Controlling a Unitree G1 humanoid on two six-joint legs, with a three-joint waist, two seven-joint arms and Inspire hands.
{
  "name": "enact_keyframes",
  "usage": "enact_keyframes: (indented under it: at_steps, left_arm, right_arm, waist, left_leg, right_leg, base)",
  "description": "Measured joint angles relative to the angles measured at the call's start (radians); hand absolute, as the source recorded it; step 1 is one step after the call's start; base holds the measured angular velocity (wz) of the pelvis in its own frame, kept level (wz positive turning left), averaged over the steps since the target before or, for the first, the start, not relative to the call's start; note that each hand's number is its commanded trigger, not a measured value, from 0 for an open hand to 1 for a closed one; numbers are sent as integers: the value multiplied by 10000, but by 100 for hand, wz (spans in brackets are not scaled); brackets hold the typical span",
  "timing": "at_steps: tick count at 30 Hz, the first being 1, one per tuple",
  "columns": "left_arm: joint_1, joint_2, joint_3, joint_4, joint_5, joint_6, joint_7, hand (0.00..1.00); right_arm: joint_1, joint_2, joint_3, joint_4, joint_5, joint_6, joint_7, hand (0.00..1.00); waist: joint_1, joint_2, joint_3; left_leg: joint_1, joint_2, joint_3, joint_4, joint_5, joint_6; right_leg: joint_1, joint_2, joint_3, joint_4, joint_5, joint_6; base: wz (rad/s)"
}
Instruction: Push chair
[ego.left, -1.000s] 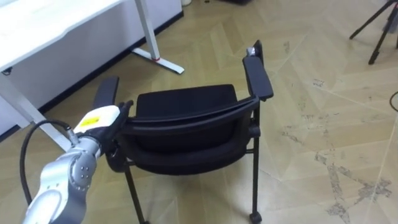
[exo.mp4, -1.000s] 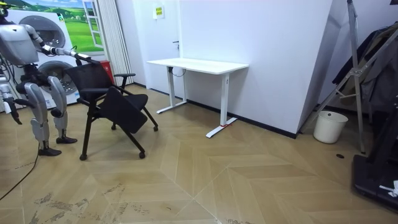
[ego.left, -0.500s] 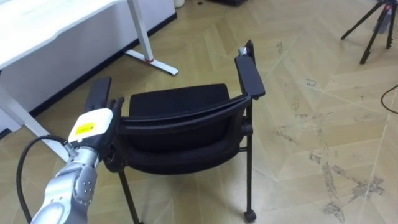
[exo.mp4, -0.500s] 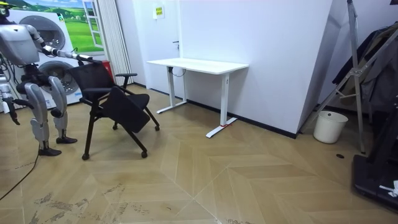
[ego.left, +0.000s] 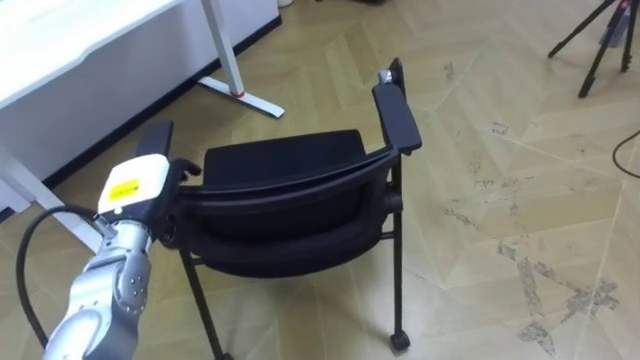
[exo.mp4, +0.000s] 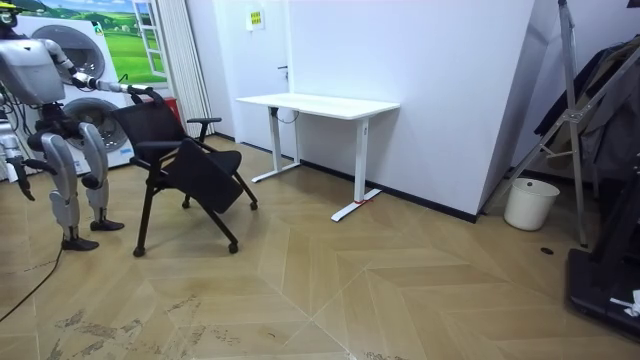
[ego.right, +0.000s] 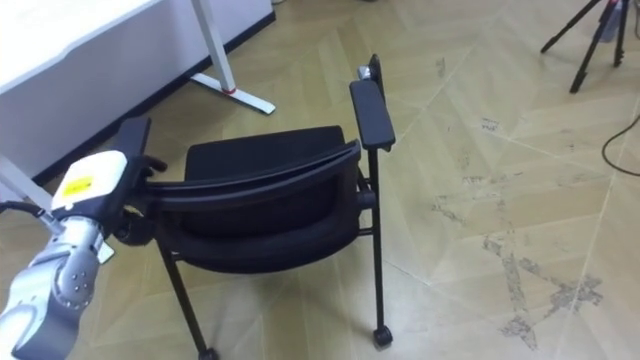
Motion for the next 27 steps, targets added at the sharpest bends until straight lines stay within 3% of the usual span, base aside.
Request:
enact_keyframes:
  at_steps: [4,8,10,21,27]
  left_arm:
    - [23,-47,-15,171,-30,-106,29,100]
    - [29,211,-382,294,39,-407,163,100]
    - [33,203,-406,303,40,-466,189,100]
    - [24,357,-569,394,29,-612,231,100]
    - [-32,406,-548,332,33,-683,229,100]
  right_arm:
    - [-6,13,5,1,27,-11,12,0]
    - [-14,18,17,5,40,-33,20,0]
    - [-17,20,17,6,42,-34,21,0]
    - [-24,20,236,20,86,-34,267,0]
    - [-20,24,250,27,63,-34,364,0]
  waist:
    - [-49,98,7]
    - [-47,216,33]
    - [-44,222,36]
    - [-25,112,55]
    - [66,4,119]
  left_leg:
    - [23,0,9,-14,0,0]
    - [58,1,10,-91,0,0]
    - [87,4,8,-122,0,0]
    - [160,6,71,-137,0,0]
    - [153,8,95,-135,0,0]
  right_leg:
    - [6,-1,-29,-7,0,0]
    - [23,-2,-29,-9,-1,1]
    - [34,-2,-28,-9,-1,1]
    - [89,-5,-32,-3,-1,2]
    - [85,-5,-41,-9,-2,3]
  base:
    - [2]
    - [0]
    - [0]
    - [0]
    - [0]
